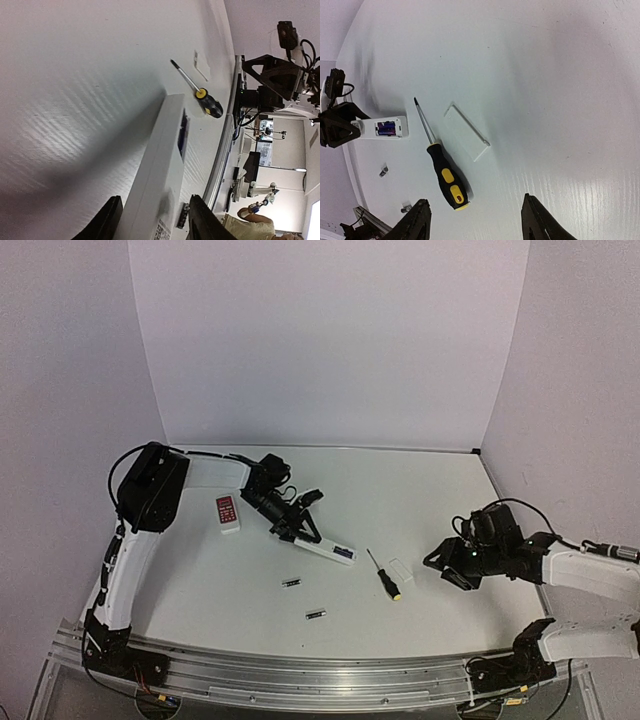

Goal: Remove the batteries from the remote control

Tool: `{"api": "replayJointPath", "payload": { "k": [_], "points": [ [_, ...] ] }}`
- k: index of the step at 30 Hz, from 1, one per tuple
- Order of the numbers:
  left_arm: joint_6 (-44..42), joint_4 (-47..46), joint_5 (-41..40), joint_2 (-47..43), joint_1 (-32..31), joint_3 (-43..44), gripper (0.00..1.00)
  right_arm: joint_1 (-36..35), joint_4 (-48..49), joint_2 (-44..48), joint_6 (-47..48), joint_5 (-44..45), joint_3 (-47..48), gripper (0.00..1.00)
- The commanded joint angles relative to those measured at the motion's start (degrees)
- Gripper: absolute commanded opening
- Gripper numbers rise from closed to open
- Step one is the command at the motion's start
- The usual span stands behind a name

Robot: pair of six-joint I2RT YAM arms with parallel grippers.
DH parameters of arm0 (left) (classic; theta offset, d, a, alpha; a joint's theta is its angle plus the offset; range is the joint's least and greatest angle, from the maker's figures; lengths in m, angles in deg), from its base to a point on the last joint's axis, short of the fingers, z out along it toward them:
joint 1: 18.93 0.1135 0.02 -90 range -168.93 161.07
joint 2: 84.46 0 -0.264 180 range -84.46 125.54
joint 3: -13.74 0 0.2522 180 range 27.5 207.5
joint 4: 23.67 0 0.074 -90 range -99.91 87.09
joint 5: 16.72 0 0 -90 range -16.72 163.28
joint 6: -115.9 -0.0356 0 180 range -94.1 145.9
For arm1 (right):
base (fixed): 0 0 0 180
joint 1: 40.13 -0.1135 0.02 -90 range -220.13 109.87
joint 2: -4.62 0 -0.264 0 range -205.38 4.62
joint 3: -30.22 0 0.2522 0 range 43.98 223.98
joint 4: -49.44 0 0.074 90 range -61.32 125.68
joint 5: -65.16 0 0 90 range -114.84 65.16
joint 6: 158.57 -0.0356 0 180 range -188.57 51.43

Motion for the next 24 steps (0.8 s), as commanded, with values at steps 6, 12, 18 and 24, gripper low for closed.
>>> {"api": "replayJointPath", "payload": {
  "k": [6,12,18,24],
  "points": [
    [0.8,4.4,-7.5,1.6,4.1,8.3,0.97,0.2,-4.8,-4.0,6.7,-0.2,7.8,0.60],
    [8.8,5.3,-27.9,-1.9,4.3,9.4,1.00,0.2,-4.9,-11.9,11.5,-4.7,15.6,0.67],
    [18.5,-3.9,-36.1,-14.5,3.2,-8.1,1.00,0.0,-4.9,-18.7,13.4,-7.1,20.8,0.84],
    [28.7,-18.8,-32.8,-24.0,-1.2,-25.3,1.00,-0.2,-4.9,-19.2,13.4,-6.8,19.3,0.87]
  ]
}}
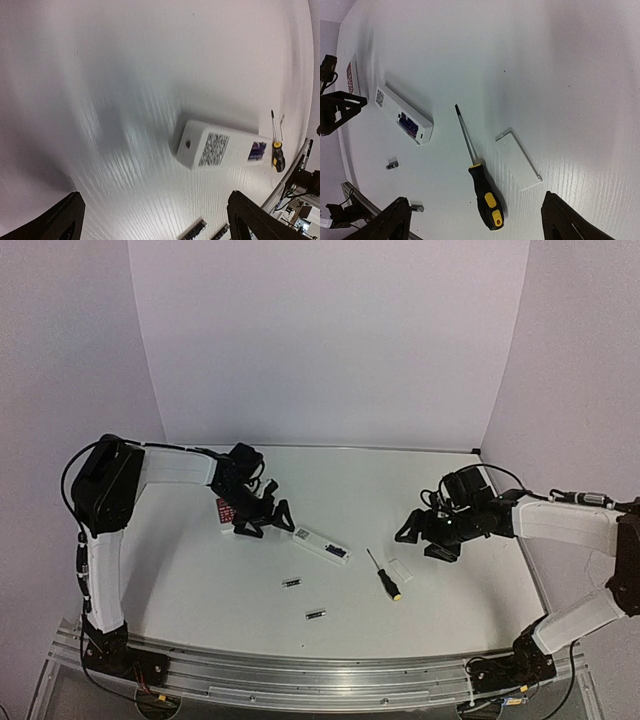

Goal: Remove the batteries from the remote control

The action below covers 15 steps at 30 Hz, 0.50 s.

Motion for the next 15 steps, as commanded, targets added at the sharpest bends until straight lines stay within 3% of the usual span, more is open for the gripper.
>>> {"api": "replayJointPath", "payload": {
  "k": [1,6,15],
  "points": [
    [9.5,-12.8,-0.6,-6.6,-4.9,-7.9,1.00,-0.2,-0.4,0.0,1.1,-1.2,-0.2,0.87],
    [12.1,-16.8,-1.1,-4.3,-6.8,-7.9,1.00,-0.7,-0.4,1.3,1.7,-2.3,-1.9,0.85],
    [12.9,-17.9,-1.1,3.8,-6.9,-0.5,1.00,-7.0,-1.1,3.3,4.9,-0.8,-4.7,0.81]
  ]
}}
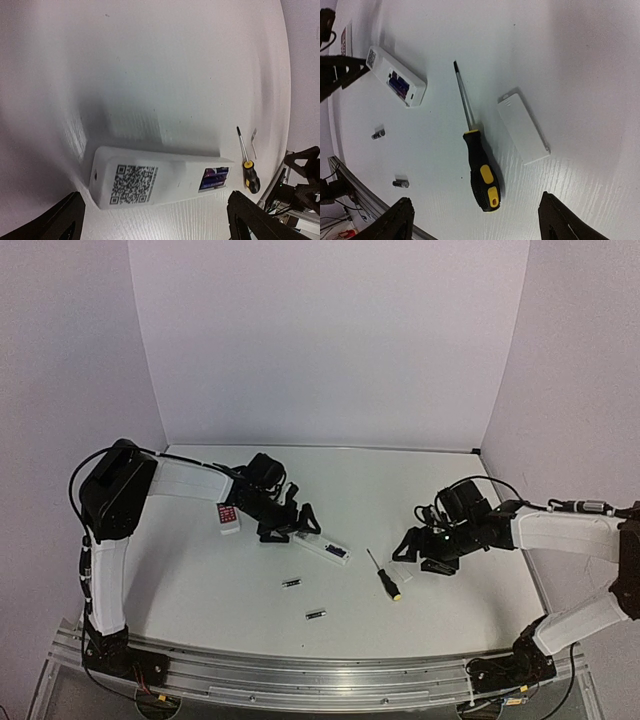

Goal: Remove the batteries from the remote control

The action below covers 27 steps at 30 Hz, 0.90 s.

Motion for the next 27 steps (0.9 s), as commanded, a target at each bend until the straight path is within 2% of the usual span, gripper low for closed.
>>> {"api": "replayJointPath", "payload": {
  "k": [1,14,23,27],
  "points": [
    [0.9,-2.2,-0.2,4.2,0.3,4.4,1.00,-4.5,-1.3,1.7,2.9,1.3,-0.8,0.81],
    [-1.5,-2.0,3.7,10.2,0.3,12.0,1.00,-12.7,-5.6,-7.9,5.8,13.4,4.8,0.76],
    [-2.0,-2.9,9.4,14.5,0.3,18.0,1.00,-13.7,-6.3,-13.4,7.5,15.4,8.3,0.72],
    [-2.1,-2.8,10.1,15.0,0.3,18.9,1.00,-14.9,-6.5,-16.3,7.9,16.7,9.8,0.66]
  ]
}}
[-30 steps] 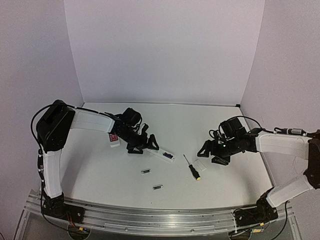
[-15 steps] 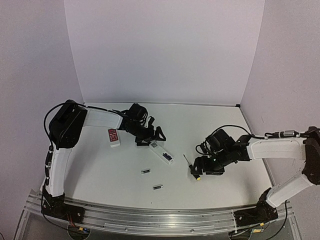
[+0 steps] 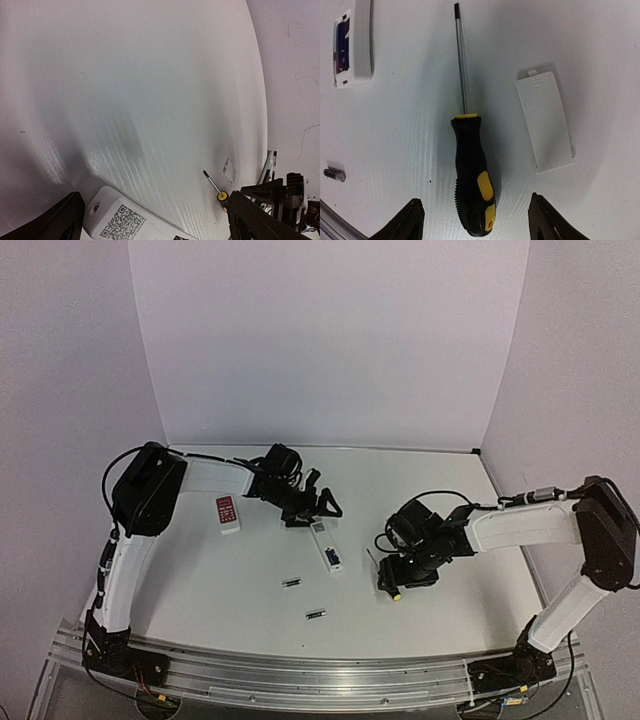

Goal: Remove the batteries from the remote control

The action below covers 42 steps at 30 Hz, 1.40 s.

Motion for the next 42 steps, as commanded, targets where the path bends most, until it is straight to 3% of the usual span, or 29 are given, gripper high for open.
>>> {"api": "replayJointPath", "payload": {
  "k": [1,16,20,22,29,32,35,37,39,42],
  "points": [
    [-0.6,0.8,2.9,2.2,-0.3,2.2,1.00,-1.7,-1.0,-3.5,1.1,2.8,3.4,0.65],
    [-1.7,1.6,8.5,5.1,-0.5,6.9,1.00,-3.9,-2.0,-7.6,-0.1,6.4,4.2,0.43],
    [-1.4,0.8,8.8,5.7,-0.9,6.7,1.00,-3.9,-2.0,-7.1,-0.8,6.8,3.3,0.22],
    [-1.3,1.0,8.7,6.0,-0.9,6.9,1.00,-3.9,-2.0,-6.2,-1.1,7.4,3.0,0.17],
    [-4.0,6.6,1.4,2.9,-0.9,9.2,1.00,-3.9,-2.0,1.1,0.9,6.6,2.6,0.00],
    [-6.4,10.9,-5.1,-1.8,-0.9,11.0,1.00,-3.9,-2.1,6.4,3.5,4.6,2.2,0.00],
    [-7.5,12.5,-10.2,-7.5,-0.9,9.1,1.00,-3.9,-2.1,11.9,7.5,-0.6,1.7,0.00],
    [-8.8,11.5,-9.8,-13.1,-0.9,5.6,1.00,-3.9,-2.1,15.2,10.3,-8.7,1.5,0.00],
    [-11.4,7.2,-4.1,-18.5,-0.9,-1.5,1.00,-3.9,-2.1,17.5,11.9,-16.7,1.7,0.00],
    [-17.4,1.0,11.0,-27.5,-0.9,-12.5,1.00,-3.9,-2.1,19.8,13.0,-29.4,2.2,0.00]
  ]
}}
